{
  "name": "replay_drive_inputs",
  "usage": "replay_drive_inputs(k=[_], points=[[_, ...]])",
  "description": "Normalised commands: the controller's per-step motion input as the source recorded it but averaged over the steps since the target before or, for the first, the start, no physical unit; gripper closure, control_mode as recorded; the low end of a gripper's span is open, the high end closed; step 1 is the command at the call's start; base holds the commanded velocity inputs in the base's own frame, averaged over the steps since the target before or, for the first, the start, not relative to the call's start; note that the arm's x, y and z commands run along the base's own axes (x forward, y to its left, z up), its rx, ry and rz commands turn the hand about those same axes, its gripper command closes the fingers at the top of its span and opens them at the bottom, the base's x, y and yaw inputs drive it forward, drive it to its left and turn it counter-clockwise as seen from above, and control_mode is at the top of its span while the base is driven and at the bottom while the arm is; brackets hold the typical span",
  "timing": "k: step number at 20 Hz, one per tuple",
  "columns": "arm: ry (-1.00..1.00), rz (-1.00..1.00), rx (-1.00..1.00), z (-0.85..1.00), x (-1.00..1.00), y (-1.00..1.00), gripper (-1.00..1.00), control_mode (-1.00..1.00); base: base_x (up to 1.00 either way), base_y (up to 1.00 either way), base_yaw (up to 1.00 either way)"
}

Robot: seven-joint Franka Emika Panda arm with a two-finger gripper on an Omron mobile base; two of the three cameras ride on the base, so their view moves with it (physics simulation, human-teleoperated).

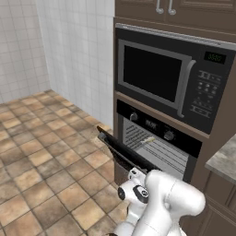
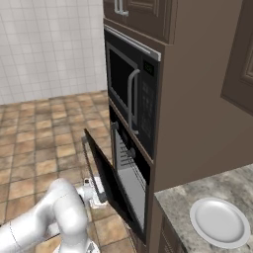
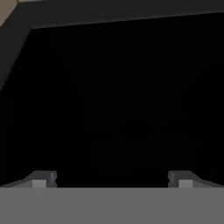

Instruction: Place the fish on the rack of the oven, and slide the rack back inside. Close the oven door.

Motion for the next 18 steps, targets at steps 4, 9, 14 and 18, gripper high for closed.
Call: replay_drive_inputs(k=[4,9,14,18], points=[[-0.05,-0.03,-0.02,0.52,0.94,-1.0,-1.0,-1.0,0.0,0.0,0.0],[0.0,-0.06,0.0,0.57,1.0,-1.0,-1.0,-1.0,0.0,0.0,0.0],[0.0,-0.1,0.0,0.38,1.0,-1.0,-1.0,-1.0,0.0,0.0,0.0],[0.0,-0.05,0.01,-0.16,1.0,-1.0,-1.0,-1.0,0.0,0.0,0.0]])
